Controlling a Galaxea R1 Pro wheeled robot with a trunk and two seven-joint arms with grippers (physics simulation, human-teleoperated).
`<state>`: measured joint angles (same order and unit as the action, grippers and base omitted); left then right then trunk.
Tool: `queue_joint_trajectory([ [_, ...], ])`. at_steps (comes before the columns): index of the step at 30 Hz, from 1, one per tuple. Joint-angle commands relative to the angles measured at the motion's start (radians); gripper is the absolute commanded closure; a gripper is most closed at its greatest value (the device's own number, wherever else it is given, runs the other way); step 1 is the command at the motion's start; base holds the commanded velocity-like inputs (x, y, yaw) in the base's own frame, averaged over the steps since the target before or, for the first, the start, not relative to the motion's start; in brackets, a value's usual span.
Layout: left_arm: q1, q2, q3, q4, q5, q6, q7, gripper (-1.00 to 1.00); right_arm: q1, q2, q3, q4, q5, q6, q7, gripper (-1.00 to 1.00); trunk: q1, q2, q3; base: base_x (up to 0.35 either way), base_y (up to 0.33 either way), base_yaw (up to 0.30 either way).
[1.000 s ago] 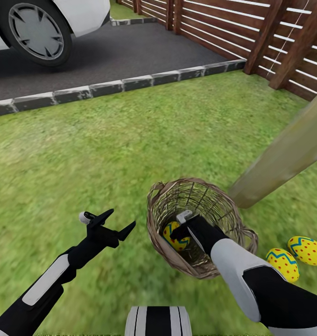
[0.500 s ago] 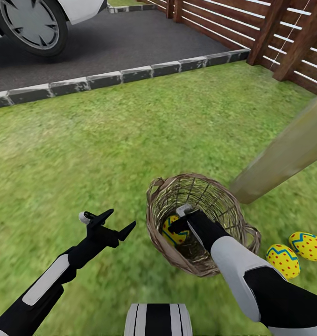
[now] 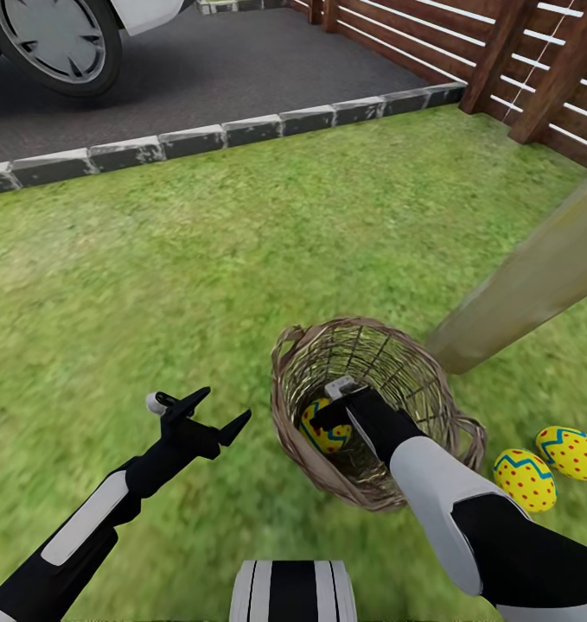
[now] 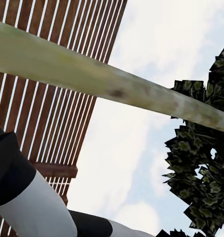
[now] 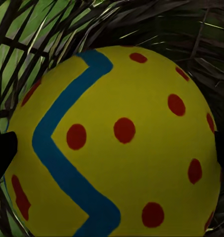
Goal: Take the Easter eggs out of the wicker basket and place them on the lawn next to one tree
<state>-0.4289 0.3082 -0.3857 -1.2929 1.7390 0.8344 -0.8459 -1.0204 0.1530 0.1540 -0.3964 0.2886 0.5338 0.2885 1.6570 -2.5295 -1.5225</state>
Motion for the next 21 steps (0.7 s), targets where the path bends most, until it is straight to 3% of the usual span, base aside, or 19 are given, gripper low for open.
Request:
queue_joint_trajectory([
  [1, -0.001, 0.001, -0.002, 0.000, 0.007, 0.004, -0.001, -1.00, 0.000, -0.001, 0.005, 0.097, 0.049, -0.002, 0.001, 1.00, 0.000, 0.000, -0.001, 0.000, 0.000, 0.000],
  [21, -0.001, 0.000, -0.002, 0.001, 0.008, 0.005, -0.001, -1.00, 0.000, 0.000, 0.005, 0.097, 0.049, -0.002, 0.000, 1.00, -0.003, 0.001, 0.023, 0.000, 0.000, 0.000],
])
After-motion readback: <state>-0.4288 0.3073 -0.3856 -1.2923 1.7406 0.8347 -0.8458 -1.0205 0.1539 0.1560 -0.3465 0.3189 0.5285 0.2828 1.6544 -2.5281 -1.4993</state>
